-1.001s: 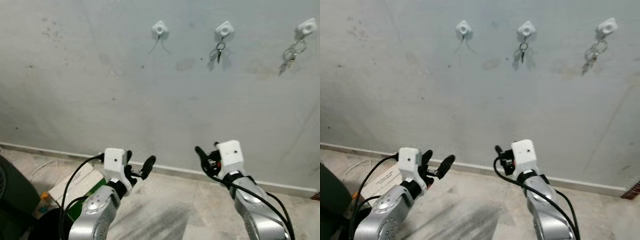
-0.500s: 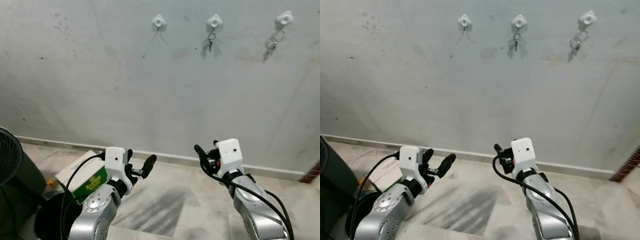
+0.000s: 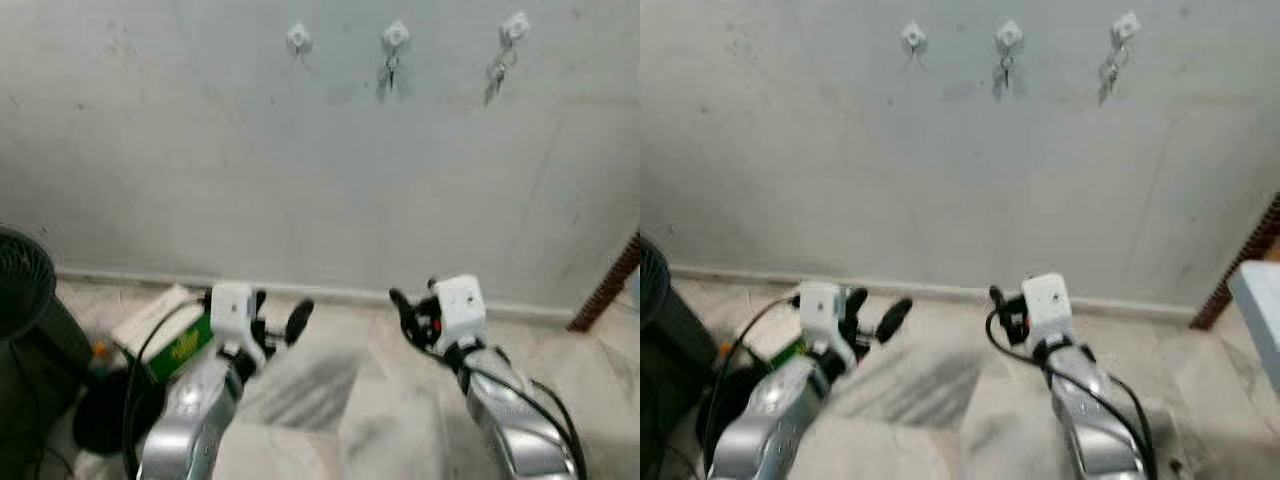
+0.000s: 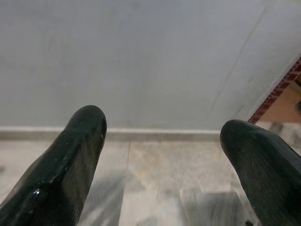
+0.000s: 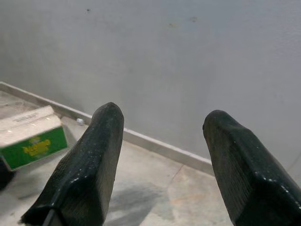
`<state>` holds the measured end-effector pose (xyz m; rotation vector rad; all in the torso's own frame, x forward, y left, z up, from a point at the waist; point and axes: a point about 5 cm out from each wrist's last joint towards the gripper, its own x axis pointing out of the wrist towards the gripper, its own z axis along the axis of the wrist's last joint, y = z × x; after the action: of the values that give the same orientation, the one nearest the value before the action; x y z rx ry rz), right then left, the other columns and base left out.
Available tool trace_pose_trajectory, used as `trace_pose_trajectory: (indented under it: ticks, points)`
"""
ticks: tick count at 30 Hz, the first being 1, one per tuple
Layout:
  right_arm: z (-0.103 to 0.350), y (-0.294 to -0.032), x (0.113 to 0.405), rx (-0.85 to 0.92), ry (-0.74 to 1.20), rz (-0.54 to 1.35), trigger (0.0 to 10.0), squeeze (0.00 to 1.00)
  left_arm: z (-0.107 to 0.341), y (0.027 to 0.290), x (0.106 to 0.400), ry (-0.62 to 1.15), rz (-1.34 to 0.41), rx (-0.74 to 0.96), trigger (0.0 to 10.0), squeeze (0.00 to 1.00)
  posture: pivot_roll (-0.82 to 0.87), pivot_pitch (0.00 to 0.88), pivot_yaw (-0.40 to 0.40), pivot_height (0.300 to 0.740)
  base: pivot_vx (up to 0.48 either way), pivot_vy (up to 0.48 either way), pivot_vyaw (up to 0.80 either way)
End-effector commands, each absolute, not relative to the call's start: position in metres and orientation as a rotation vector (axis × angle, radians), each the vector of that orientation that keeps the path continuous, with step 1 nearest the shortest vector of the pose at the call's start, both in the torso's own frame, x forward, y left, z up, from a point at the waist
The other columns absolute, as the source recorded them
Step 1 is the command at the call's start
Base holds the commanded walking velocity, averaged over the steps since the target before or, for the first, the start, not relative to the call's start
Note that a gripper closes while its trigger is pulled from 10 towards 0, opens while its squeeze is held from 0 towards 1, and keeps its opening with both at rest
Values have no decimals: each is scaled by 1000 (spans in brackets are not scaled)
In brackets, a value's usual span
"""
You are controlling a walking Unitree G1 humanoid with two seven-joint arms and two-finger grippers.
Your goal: Hang keys on a hook
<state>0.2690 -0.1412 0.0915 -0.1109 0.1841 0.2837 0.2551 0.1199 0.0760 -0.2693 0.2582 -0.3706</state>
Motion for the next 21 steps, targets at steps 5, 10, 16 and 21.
trace_pose_trajectory:
  ticks: [5,10,16,21]
  points:
    - [96,-143,273,-122,167,287,10000,0,79,120,260,246,-365,-270,10000,0,-92,0,103,740,0,0,0]
    - [96,-141,273,-119,165,289,10000,0,78,121,261,248,-363,-271,10000,0,-92,0,102,740,0,0,0]
    - [94,-139,272,-117,175,294,10000,0,79,122,262,243,-360,-276,10000,0,-92,0,102,740,0,0,-497]
    - [95,-139,272,-120,174,294,10000,0,79,121,262,244,-358,-278,10000,0,-91,0,100,740,0,0,-768]
